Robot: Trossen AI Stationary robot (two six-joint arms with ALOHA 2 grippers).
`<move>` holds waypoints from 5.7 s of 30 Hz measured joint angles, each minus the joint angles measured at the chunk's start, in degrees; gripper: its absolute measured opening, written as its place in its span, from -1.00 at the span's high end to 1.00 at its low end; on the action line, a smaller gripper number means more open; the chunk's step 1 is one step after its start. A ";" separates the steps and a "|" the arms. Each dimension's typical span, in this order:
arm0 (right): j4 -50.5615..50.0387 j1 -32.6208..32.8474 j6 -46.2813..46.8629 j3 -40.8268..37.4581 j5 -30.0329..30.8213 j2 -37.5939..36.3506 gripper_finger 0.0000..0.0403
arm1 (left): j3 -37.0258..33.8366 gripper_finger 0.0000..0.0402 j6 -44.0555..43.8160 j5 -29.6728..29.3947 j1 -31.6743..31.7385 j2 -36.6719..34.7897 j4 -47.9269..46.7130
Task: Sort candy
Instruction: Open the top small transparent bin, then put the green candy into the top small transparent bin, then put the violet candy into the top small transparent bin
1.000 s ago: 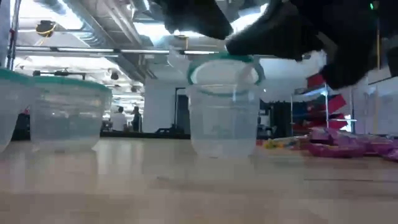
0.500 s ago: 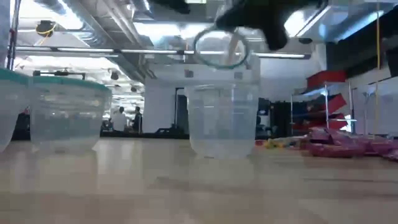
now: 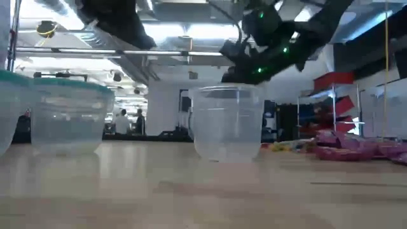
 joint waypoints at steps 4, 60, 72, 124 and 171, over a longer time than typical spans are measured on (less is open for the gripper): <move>-1.50 0.32 -0.39 1.29 2.81 -0.74 0.24 | -1.27 0.43 -3.63 -0.01 0.03 0.00 0.02; -23.61 16.51 6.49 -0.53 -12.12 -18.64 0.99 | -5.68 0.43 2.19 4.48 2.08 0.09 11.87; -17.36 18.23 7.46 -0.53 -10.07 -12.35 0.81 | -5.72 0.43 8.94 6.90 4.28 0.09 17.79; -27.95 -3.45 20.77 -15.28 1.79 -11.33 0.43 | -5.72 0.43 8.94 8.51 4.17 0.07 19.93; -18.68 20.59 21.57 3.43 -10.64 -8.33 0.96 | -5.70 0.43 8.89 6.07 4.24 0.00 21.18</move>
